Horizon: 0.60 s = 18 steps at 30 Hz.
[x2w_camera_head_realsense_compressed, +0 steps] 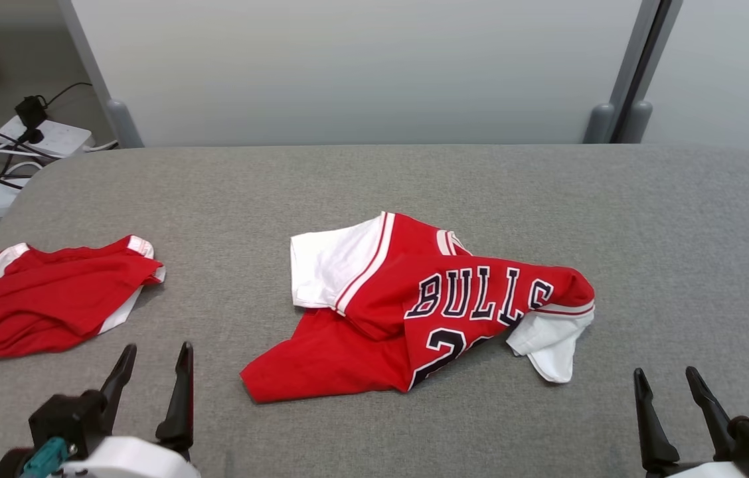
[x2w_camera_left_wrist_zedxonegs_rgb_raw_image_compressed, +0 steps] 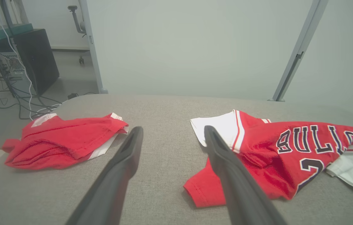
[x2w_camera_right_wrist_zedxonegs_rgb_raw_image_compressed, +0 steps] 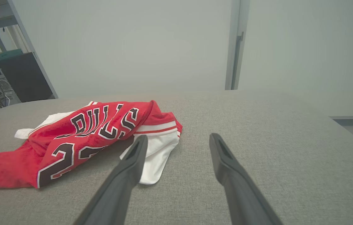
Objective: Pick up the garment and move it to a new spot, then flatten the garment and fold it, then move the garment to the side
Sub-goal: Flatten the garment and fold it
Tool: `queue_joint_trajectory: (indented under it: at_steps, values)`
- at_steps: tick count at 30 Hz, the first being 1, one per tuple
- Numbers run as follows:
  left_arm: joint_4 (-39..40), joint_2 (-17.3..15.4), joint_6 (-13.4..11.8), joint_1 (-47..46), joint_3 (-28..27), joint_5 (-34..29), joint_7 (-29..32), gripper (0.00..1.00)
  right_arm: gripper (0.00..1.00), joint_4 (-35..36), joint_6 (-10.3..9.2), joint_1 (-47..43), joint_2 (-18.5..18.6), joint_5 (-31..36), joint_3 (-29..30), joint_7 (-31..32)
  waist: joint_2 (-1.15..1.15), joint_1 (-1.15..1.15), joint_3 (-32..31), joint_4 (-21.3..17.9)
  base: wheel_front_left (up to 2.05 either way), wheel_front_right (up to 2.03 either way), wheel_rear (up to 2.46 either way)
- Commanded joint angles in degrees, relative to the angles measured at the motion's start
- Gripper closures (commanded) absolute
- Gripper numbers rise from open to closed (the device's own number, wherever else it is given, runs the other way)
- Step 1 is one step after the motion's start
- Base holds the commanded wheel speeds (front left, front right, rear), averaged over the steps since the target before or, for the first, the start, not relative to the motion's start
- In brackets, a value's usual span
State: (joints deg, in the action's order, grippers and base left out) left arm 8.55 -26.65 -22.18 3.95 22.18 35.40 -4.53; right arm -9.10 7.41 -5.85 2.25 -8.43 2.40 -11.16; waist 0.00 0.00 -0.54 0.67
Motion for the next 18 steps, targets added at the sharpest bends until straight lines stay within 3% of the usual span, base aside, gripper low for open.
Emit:
queue_joint_trajectory:
  at_steps: [1, 10, 18]
  values:
    - [1.15, -1.29, 0.29, -4.29, -2.32, 0.14, -0.03, 0.0, 0.0, 1.71, 0.08, 2.65, 0.7, 0.43, -1.67, -0.1, 0.0, 0.0, 0.31, -0.42, 0.0, 0.0, 0.0]
    - [-1.56, 0.55, 2.12, -8.72, -0.76, 0.35, -0.35, 0.0, 0.0, -0.76, 0.08, 6.81, 1.6, 0.16, -3.17, 0.55, 0.0, 0.0, 5.17, -1.45, 0.0, 0.0, 0.0]
    - [-3.84, 1.43, 3.8, -12.13, -0.56, 0.23, -2.38, 0.0, 0.0, -13.43, 0.08, 16.57, 4.46, -0.19, -6.52, 1.4, 0.0, 0.0, 10.6, 1.97, 0.0, 0.0, 0.0]
